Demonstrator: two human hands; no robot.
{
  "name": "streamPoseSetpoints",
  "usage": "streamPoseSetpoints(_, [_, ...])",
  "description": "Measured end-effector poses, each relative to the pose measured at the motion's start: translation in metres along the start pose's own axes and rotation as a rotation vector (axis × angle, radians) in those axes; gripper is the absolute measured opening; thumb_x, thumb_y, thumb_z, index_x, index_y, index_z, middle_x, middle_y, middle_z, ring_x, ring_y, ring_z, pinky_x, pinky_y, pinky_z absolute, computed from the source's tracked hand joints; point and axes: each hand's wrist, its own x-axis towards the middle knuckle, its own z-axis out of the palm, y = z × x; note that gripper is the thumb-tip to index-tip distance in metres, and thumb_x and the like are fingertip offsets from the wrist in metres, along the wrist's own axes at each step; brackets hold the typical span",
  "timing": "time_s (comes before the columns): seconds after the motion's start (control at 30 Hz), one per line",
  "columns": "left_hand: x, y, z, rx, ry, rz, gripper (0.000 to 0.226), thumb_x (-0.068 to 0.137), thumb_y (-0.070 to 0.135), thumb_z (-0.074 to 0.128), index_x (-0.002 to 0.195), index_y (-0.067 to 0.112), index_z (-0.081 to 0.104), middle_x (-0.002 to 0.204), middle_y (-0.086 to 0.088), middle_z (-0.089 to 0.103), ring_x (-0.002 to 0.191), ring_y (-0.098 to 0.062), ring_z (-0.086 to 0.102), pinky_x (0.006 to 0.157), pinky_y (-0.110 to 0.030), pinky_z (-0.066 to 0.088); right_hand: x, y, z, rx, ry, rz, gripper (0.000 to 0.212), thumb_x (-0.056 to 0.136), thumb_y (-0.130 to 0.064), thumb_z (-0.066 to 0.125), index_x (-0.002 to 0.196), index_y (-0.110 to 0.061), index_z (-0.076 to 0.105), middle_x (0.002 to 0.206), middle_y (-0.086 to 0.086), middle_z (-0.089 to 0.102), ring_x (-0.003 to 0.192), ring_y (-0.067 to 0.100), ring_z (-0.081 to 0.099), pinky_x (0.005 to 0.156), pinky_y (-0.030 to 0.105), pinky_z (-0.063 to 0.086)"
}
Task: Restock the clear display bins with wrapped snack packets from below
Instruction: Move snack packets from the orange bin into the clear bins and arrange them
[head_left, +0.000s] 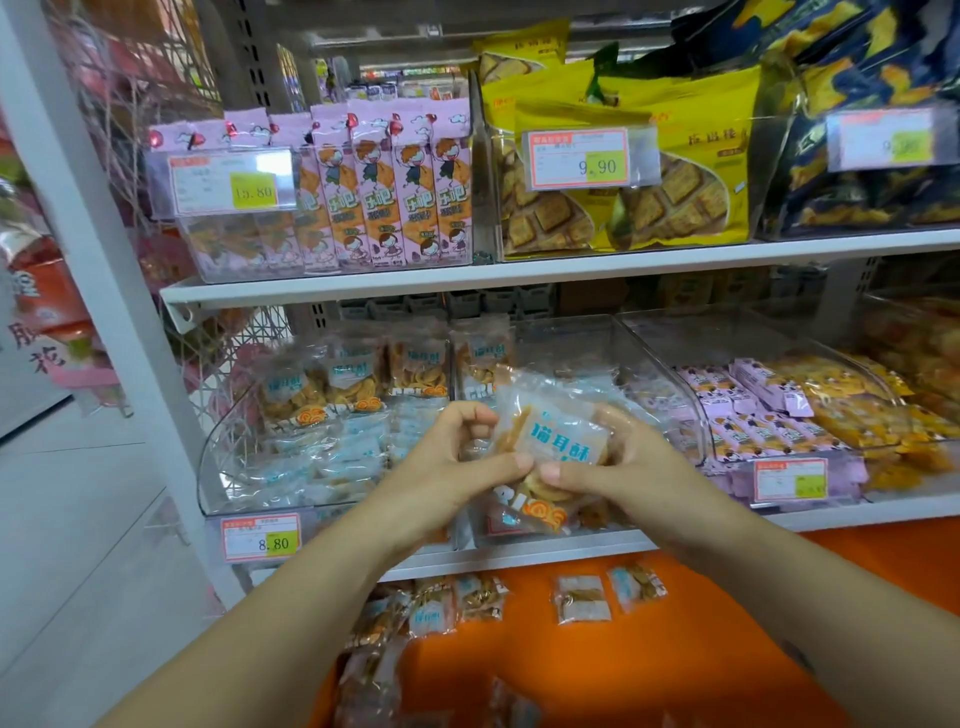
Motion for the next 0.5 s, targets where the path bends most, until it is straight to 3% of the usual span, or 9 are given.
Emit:
streamPoseSetpoints(0.07, [0.004, 0.007, -0.005, 0.090, 0.038, 0.077, 0.047, 0.073, 0.031, 0.077, 0.111, 0.023, 0.052, 0.121, 0.002, 0.058, 0.099, -0.007, 0.064, 0.076, -0.019, 0.052, 0.004, -0.008, -0.004, -0.064, 0.088, -0.061, 0.049, 0.075, -0.005, 0.074, 0.118, -0.018, 0.055, 0.102, 0.006, 0.070, 0.085, 0.014, 0.070, 0.064, 0.018, 0.054])
streamPoseSetpoints(0.17, [0.024, 0.008, -0.018, 0.265, 0.278, 0.188, 0.022, 0.087, 0.022, 0.066, 0.105, 0.027, 0.055, 0.114, 0.007, 0.060, 0.094, -0.002, 0.062, 0.074, -0.011, 0.048, 0.025, -0.016, -0.014, -0.262, 0.304, -0.197, 0.051, 0.075, -0.008, 0.077, 0.116, -0.026, 0.052, 0.109, -0.009, 0.062, 0.094, 0.006, 0.064, 0.067, 0.014, 0.054])
streamPoseSetpoints(0.3, [0.057, -0.003, -0.038, 0.338, 0.449, 0.163, 0.016, 0.091, 0.017, 0.062, 0.106, 0.022, 0.057, 0.108, 0.006, 0.063, 0.087, 0.003, 0.056, 0.066, -0.001, 0.041, 0.070, -0.009, -0.026, -0.392, 0.404, -0.279, 0.055, 0.074, -0.005, 0.078, 0.115, -0.027, 0.047, 0.104, -0.018, 0.055, 0.092, 0.000, 0.059, 0.068, 0.005, 0.049])
streamPoseSetpoints(0.4, [0.079, -0.010, -0.047, 0.407, 0.462, 0.134, 0.017, 0.091, 0.019, 0.061, 0.108, 0.023, 0.058, 0.105, 0.008, 0.063, 0.090, -0.001, 0.057, 0.072, -0.013, 0.041, 0.109, -0.003, -0.037, -0.418, 0.461, -0.229, 0.052, 0.075, -0.008, 0.078, 0.117, -0.017, 0.048, 0.106, -0.009, 0.058, 0.090, 0.002, 0.058, 0.065, 0.004, 0.047])
streamPoseSetpoints(0.5, [0.101, -0.014, -0.054, 0.444, 0.447, 0.146, 0.018, 0.092, 0.020, 0.060, 0.110, 0.022, 0.059, 0.101, 0.012, 0.059, 0.094, -0.007, 0.056, 0.074, -0.016, 0.040, 0.142, -0.002, -0.054, -0.378, 0.567, -0.158, 0.044, 0.073, -0.017, 0.081, 0.109, -0.011, 0.057, 0.105, 0.000, 0.064, 0.095, 0.013, 0.062, 0.075, 0.019, 0.048])
